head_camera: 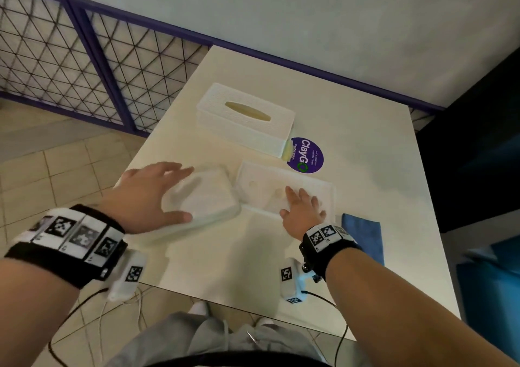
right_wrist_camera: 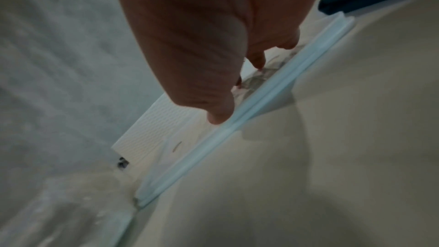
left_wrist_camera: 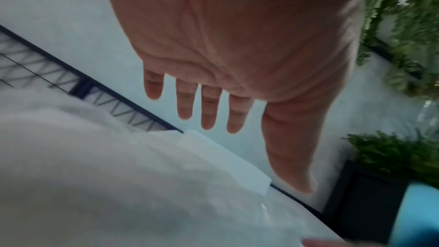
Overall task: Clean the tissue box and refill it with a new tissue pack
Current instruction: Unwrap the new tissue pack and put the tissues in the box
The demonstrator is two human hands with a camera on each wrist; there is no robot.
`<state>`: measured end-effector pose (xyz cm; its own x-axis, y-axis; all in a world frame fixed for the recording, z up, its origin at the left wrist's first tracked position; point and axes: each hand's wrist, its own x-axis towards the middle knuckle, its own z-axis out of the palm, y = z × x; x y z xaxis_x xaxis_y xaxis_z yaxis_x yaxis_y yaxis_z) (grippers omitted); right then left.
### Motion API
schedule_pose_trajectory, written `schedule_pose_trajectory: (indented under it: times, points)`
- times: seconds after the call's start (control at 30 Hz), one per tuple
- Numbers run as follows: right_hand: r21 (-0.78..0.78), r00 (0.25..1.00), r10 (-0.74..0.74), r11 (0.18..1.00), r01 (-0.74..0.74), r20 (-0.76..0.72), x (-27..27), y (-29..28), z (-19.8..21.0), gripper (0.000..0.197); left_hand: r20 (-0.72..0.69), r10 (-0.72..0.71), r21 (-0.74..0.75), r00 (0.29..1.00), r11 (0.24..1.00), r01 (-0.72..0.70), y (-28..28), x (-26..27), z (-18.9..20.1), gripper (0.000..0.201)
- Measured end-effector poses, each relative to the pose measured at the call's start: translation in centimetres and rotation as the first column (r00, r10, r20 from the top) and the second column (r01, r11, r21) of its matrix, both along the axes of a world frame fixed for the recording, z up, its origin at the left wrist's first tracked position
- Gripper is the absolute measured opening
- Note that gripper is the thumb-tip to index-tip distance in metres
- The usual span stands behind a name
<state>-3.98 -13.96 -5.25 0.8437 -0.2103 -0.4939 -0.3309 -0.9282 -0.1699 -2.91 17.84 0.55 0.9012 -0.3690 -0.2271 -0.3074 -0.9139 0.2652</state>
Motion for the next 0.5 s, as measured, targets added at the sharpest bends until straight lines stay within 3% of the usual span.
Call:
schedule_pose_trajectory:
  times: [0.07,0.17,0.27,0.33,0.5]
  points:
    - [0.081,0.983,0.037,0.995,-0.052,0.178,0.2,0.9,0.5,0.051,0.007,-0.025,0.047,1.0,0.999,0.025,-1.1,-1.2,-1.2,0.109]
    - [0.293,0.91,0.085,0.931,-0.217,0.406,1.0,3.8,1.8,0.037,0.002,0.081,0.142,0.997,0.987,-0.08,-2.1,-1.9,-3.1,0.122]
    - [0.409,0.908,0.183,0.847,-0.34,0.376,2.3,6.8,2.9,0.041,-0.015,0.208,0.193,0.978,0.96,-0.201,-2.3,-1.5,-4.1,0.123]
    - [0.419,0.912,0.267,0.823,-0.383,0.311,3.3,8.4,3.2,0.046,-0.03,0.216,0.216,0.976,0.955,-0.205,-2.4,-1.3,-4.7,0.116]
    - [0.282,0.905,0.413,0.86,-0.425,0.103,4.9,10.1,3.1,0.04,-0.033,0.161,0.242,0.986,0.959,-0.149,-2.2,-1.6,-5.7,0.106]
